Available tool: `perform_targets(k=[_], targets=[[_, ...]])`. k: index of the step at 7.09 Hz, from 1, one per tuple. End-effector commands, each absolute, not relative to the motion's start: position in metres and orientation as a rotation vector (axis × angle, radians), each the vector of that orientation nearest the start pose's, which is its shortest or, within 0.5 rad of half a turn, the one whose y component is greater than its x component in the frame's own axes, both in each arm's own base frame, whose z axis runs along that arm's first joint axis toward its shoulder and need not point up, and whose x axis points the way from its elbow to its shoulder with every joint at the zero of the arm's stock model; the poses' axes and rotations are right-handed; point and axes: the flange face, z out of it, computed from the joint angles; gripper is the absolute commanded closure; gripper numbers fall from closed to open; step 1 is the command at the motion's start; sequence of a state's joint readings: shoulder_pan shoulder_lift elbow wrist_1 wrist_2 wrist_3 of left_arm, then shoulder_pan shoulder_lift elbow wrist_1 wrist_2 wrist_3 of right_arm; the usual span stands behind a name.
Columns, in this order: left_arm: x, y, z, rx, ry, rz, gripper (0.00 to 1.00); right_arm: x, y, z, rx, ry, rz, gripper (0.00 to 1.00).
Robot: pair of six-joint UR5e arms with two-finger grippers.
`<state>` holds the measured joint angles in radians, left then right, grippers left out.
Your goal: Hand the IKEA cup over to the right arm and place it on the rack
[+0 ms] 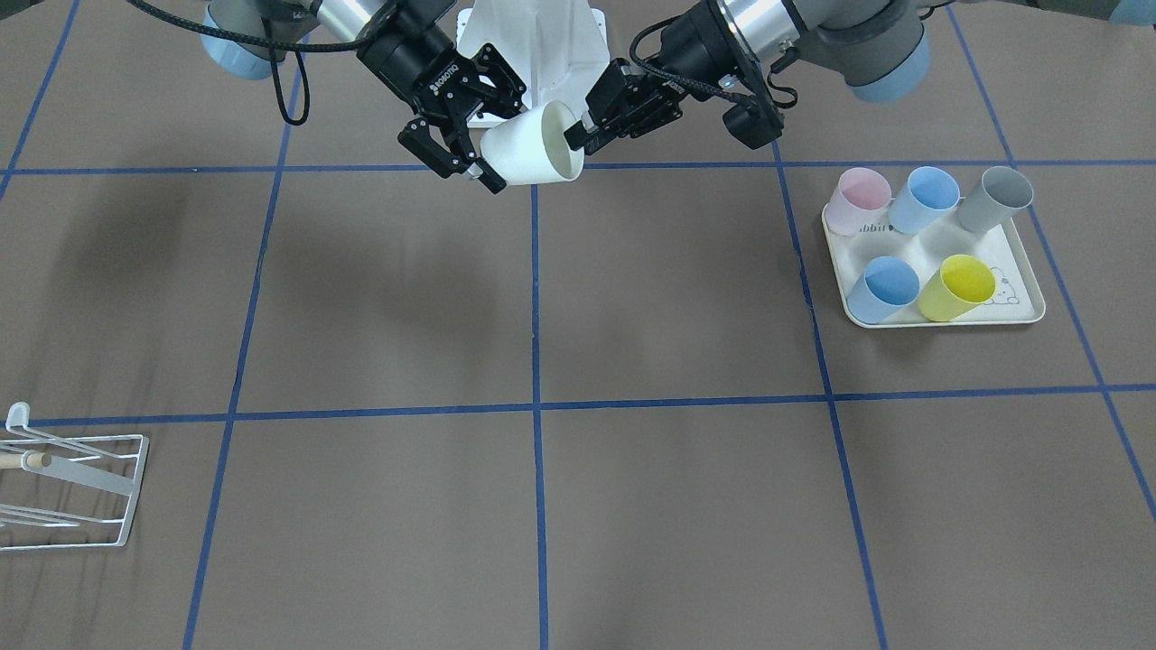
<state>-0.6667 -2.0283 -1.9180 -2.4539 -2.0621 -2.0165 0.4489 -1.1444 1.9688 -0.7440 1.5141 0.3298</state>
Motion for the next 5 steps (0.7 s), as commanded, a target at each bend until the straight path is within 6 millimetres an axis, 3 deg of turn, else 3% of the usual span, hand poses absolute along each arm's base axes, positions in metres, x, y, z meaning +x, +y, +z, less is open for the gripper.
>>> perform_targets(k=[1,2,5], targets=[[0.359,-0.4,0.158,-0.163,1.671,-0.387,0.0,-0.42,-0.357,0.155,1.284,-1.081,-0.555,0.46],[0.34,-0.412,0.171,-0.142,1.646,-0.359,0.0,-0.419,-0.357,0.157,1.281,-1.08,-0.558,0.48],[0.252,-0.431,0.235,-0.02,1.556,-0.231,0.0,-0.412,-0.362,0.161,1.262,-1.076,-0.574,0.59]])
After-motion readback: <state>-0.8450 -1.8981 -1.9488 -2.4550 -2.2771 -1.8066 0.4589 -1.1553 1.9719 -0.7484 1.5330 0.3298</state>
